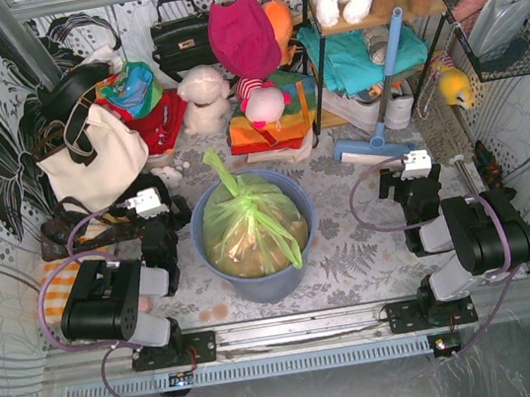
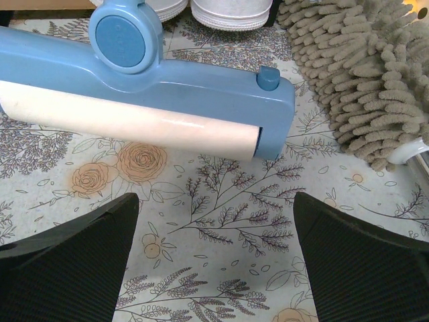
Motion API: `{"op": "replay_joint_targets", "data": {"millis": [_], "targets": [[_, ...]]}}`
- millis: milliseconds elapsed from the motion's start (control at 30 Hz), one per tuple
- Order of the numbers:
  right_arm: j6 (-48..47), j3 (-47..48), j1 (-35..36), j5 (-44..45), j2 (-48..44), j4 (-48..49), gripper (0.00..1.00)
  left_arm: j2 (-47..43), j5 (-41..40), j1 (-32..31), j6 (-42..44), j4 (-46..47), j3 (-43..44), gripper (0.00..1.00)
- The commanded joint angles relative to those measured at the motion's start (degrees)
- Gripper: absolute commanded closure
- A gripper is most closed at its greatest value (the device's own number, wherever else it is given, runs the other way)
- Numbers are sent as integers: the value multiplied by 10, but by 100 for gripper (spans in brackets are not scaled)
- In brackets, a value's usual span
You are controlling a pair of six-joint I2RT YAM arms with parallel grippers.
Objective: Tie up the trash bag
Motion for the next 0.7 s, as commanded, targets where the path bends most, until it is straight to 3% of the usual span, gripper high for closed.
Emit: {"op": "replay_joint_targets", "data": {"millis": [0,667], "targets": [[14,8,-4,8,3,29,3,-1,4,3,7,26,10,2],[16,9,-4,6,3,27,3,2,14,6,5,12,17,2]]}}
